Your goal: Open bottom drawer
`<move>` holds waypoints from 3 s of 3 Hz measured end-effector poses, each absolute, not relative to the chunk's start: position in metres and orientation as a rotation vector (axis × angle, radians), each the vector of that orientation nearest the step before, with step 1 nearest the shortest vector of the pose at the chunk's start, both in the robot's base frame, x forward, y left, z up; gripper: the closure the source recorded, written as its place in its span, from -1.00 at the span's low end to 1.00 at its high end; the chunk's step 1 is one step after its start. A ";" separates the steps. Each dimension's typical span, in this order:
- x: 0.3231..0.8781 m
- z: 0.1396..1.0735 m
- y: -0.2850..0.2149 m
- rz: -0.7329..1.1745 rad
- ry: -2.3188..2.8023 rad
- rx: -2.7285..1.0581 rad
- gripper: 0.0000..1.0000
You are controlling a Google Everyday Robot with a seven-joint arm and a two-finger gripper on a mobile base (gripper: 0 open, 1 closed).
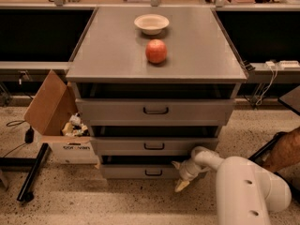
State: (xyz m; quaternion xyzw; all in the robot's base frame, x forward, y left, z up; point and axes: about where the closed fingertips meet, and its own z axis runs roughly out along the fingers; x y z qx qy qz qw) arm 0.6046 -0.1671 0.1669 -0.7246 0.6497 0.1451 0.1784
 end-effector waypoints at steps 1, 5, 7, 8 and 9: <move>0.582 0.175 -0.171 0.472 1.819 -2.056 0.00; 0.554 0.170 -0.164 0.532 1.805 -2.121 -1.00; 0.482 0.174 -0.171 0.603 1.816 -2.233 -0.46; 0.461 0.177 -0.175 0.633 1.824 -2.245 0.00; 0.460 0.180 -0.175 0.634 1.825 -2.244 0.47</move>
Offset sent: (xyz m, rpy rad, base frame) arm -0.0964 -0.0150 0.0466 0.0777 0.1224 0.0376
